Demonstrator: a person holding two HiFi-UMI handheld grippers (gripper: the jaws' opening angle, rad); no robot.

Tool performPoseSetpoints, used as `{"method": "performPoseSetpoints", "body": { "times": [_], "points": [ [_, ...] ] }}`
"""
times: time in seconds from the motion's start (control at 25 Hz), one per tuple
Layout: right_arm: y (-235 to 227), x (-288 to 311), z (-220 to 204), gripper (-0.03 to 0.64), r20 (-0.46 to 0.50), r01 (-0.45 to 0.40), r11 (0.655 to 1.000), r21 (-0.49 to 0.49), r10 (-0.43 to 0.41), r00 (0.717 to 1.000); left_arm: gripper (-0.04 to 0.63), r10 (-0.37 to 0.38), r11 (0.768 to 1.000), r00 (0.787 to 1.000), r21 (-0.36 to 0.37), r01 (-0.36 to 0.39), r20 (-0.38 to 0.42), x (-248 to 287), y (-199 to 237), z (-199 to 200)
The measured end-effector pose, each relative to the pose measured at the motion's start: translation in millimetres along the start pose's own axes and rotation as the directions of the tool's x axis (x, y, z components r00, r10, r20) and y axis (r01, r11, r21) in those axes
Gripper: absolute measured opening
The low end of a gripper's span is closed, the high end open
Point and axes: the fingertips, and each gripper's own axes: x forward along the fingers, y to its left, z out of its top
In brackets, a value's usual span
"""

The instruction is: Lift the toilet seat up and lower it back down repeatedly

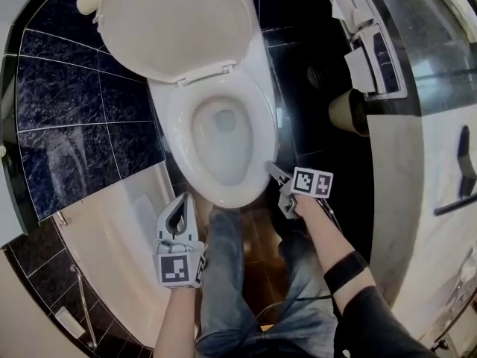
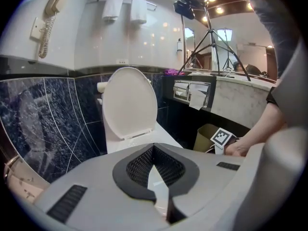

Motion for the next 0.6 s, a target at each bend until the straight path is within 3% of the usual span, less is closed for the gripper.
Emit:
{"method": "performPoseSetpoints", "body": {
  "times": [0.12,0.36,0.6],
  "points": [
    [-3,10,-2,0.178,-0.005,0.011,1.000,-0.008,-0.011,1.000,0.000,0.009,1.000,1.000,-0.011,-0.009,-0.014,1,7,-8],
    [-6,12,0,0.167,0.018,0.008,1.000,0.025,-0.008,1.000,0.000,0.013,1.000,1.000,-0.018,-0.013,-0.025,3,17,-23],
    [0,8,2,0.123,0.001,0.021,0.999,-0.027,-0.021,1.000,0.000,0.003,0.999,1.000,-0.034,-0.004,-0.029,4,10,-36]
  ]
}}
